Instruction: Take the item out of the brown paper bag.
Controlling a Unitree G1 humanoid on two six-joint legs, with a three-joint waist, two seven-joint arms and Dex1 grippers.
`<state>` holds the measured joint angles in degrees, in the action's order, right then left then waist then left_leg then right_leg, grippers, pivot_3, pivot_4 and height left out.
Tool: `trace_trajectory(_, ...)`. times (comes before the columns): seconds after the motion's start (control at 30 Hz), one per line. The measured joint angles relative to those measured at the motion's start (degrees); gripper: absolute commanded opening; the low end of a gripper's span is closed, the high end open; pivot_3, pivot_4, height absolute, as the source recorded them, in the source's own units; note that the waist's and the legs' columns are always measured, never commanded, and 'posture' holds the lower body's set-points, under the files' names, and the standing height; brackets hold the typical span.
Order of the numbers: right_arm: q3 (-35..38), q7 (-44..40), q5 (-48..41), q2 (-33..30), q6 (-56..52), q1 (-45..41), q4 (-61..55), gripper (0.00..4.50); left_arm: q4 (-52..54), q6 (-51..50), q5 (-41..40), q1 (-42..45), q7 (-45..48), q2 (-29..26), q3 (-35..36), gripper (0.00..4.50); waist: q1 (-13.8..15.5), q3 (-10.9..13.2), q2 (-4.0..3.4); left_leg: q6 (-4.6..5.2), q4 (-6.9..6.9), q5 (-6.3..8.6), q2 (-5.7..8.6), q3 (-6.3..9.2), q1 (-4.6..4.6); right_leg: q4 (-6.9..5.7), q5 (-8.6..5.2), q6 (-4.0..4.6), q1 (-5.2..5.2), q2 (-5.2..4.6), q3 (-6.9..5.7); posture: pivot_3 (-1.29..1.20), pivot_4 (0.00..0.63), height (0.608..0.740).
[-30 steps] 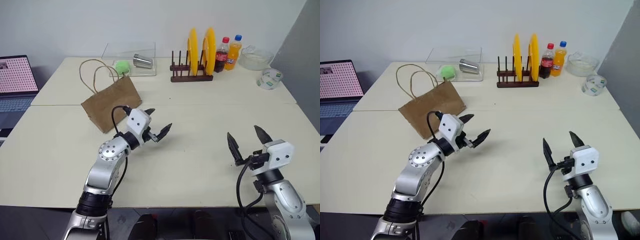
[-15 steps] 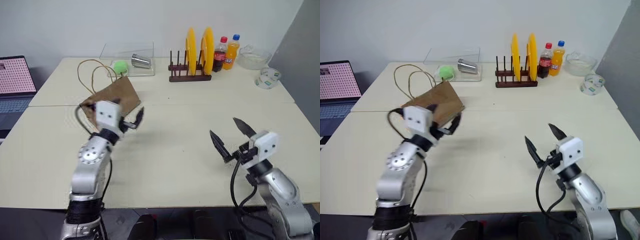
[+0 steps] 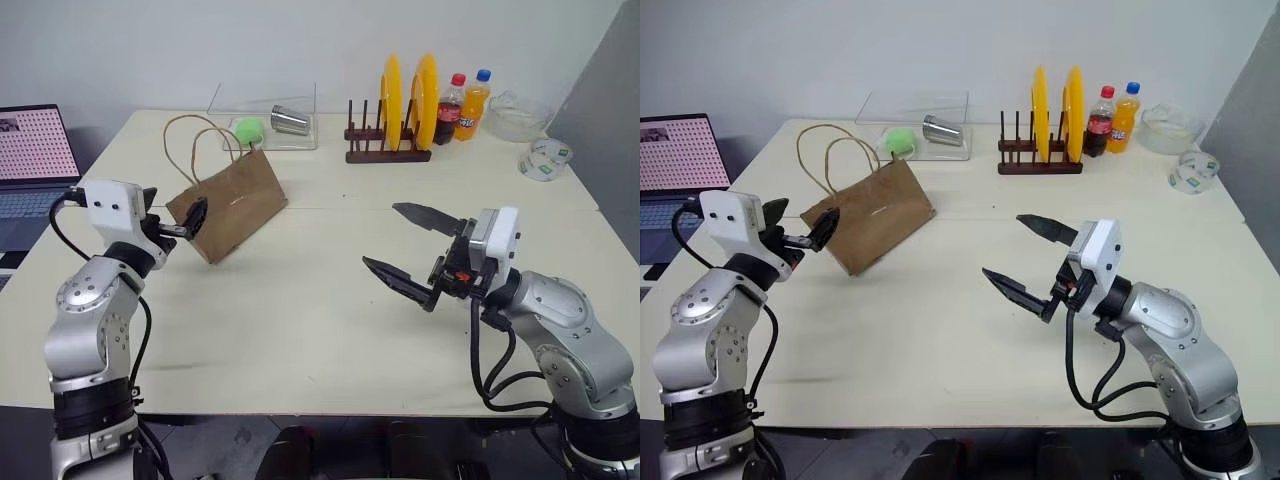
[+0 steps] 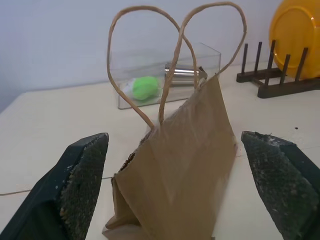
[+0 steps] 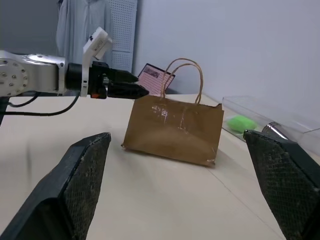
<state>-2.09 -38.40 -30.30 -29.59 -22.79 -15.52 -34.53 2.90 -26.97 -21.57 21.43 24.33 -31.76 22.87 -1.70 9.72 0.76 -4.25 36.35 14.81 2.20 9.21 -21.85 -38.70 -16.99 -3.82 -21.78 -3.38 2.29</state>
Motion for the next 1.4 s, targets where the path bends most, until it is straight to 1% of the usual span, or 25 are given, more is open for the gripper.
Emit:
trace_trajectory(0.23, -0.96, 0.52, 0.36, 0.01, -0.17, 0.05, -0.20, 4.50, -14.78, -1.21, -0.80, 10.34, 3.83, -4.38, -0.40, 4.48, -0.12, 0.07, 0.12, 0.00, 0.00, 0.00, 0.01, -0.01, -0.02, -0.04, 0.00, 0.00, -0.08, 0.00, 0.03, 0.00, 0.150, 0.740)
trace_trajectory(0.37, -1.20, 1.06, 0.87, -0.27, -0.34, 0.20, -0.82, 4.50, -24.66, -0.40, 0.70, 16.49, 6.91, -5.76, -3.80, 4.48, -0.13, 0.09, 0.14, -0.01, 0.00, -0.01, 0.02, -0.01, -0.06, -0.07, 0.00, 0.00, -0.15, 0.00, 0.03, 0.00, 0.150, 0.740)
trace_trajectory(0.53, -1.58, 1.24, 1.58, -0.66, -0.78, -0.02, -1.78, 4.50, -40.85, 4.70, 4.17, 27.80, 11.25, -6.13, -7.67, 4.48, -0.14, 0.25, 0.44, -0.03, 0.01, -0.02, 0.03, -0.01, -0.21, -0.16, 0.00, 0.00, -0.31, 0.00, 0.02, 0.00, 0.150, 0.740)
trace_trajectory(0.8, -1.80, 1.31, 2.01, -0.69, -1.66, -0.56, -2.78, 4.50, -57.25, 12.11, 7.79, 39.43, 14.80, -7.38, -9.20, 4.48, -0.70, 0.33, 0.56, -0.03, 0.01, -0.02, 0.05, -0.02, -0.29, -0.21, 0.00, 0.00, -0.47, 0.01, 0.07, 0.00, 0.150, 0.740)
trace_trajectory(0.93, -1.74, 1.31, 1.96, -0.78, -2.06, -0.69, -3.03, 4.50, -62.78, 14.38, 9.52, 43.43, 15.71, -8.78, -9.78, 4.48, -0.89, 0.34, 0.58, -0.02, 0.01, -0.02, 0.06, -0.01, -0.29, -0.23, 0.00, 0.00, -0.47, 0.01, 0.06, 0.00, 0.150, 0.740)
trace_trajectory(1.1, -1.49, 1.31, 1.90, -0.80, -2.84, -1.01, -3.11, 4.50, -68.55, 16.41, 11.54, 48.15, 16.55, -9.24, -10.20, 4.48, -1.21, 0.38, 0.64, -0.02, 0.02, -0.02, 0.06, -0.01, -0.30, -0.24, 0.00, 0.00, -0.46, 0.01, 0.05, 0.00, 0.150, 0.740)
trace_trajectory(1.27, -1.44, 1.21, 1.80, -0.97, -3.42, -1.17, -3.11, 4.50, -71.71, 17.41, 13.75, 51.70, 17.72, -9.56, -11.33, 4.48, -1.38, 0.38, 0.65, -0.02, 0.02, -0.02, 0.06, -0.01, -0.29, -0.25, 0.00, 0.00, -0.47, 0.01, 0.05, 0.00, 0.150, 0.740)
trace_trajectory(1.4, -1.43, 1.15, 1.74, -1.20, -3.88, -1.23, -3.11, 4.50, -73.65, 17.48, 15.74, 52.52, 17.54, -9.60, -12.31, 4.48, -1.57, 0.38, 0.65, -0.02, 0.02, -0.02, 0.06, -0.01, -0.29, -0.27, 0.00, 0.00, -0.48, 0.02, 0.05, 0.00, 0.150, 0.740)
